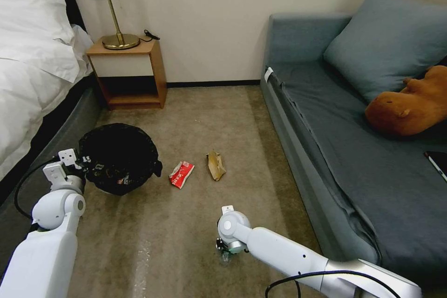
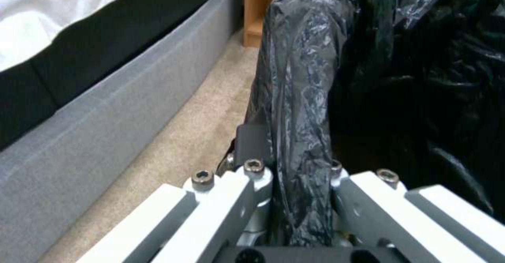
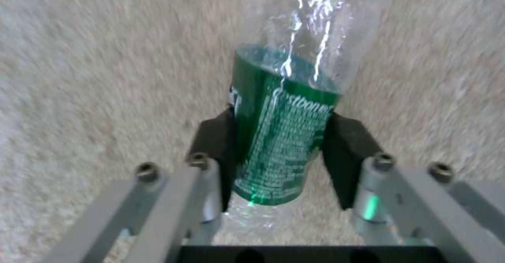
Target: Pick up the trash bin, then pick up the garbage on the floor and place it into the trash bin.
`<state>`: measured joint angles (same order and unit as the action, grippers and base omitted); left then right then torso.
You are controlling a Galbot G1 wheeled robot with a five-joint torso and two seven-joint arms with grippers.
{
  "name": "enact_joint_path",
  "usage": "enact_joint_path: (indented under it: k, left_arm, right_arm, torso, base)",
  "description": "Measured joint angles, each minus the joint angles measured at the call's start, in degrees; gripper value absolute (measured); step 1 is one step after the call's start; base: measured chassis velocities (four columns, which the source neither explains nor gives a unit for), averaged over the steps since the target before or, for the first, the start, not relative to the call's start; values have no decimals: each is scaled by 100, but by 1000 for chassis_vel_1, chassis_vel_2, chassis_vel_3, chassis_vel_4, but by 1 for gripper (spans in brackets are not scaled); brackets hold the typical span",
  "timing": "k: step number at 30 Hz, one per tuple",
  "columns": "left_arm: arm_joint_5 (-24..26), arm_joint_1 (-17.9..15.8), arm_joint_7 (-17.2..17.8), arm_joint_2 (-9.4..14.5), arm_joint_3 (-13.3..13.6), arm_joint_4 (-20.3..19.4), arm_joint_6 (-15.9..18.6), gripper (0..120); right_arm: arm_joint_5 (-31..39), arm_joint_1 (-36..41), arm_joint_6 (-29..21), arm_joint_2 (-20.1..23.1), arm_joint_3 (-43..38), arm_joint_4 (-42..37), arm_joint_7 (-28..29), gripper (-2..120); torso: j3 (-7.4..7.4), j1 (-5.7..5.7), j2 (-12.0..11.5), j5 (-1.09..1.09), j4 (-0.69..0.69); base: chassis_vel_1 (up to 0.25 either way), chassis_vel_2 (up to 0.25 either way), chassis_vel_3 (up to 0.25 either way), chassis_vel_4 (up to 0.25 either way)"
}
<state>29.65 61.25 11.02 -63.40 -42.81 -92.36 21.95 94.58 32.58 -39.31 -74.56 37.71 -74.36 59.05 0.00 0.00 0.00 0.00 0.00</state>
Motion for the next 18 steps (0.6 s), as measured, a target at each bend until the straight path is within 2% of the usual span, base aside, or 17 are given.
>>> enact_joint_path:
  k: [7,15,18]
  left_arm:
    - [77,92,-18,51,-52,-88,-20,3]
    - [121,184,-51,70,-86,-155,-58,3]
    - [152,240,-84,86,-105,-213,-90,3]
  right_arm:
    - [-270,-253,62,42,-109,-253,-119,14]
    - [-549,-623,101,87,-218,-410,-320,14]
    - [-955,-975,154,117,-286,-511,-586,14]
  torso:
    - [1,0,0,0,0]
    - [1,0,0,0,0]
    - [1,0,0,0,0]
  base:
    - [0,0,0,0]
    - [0,0,0,0]
    - [0,0,0,0]
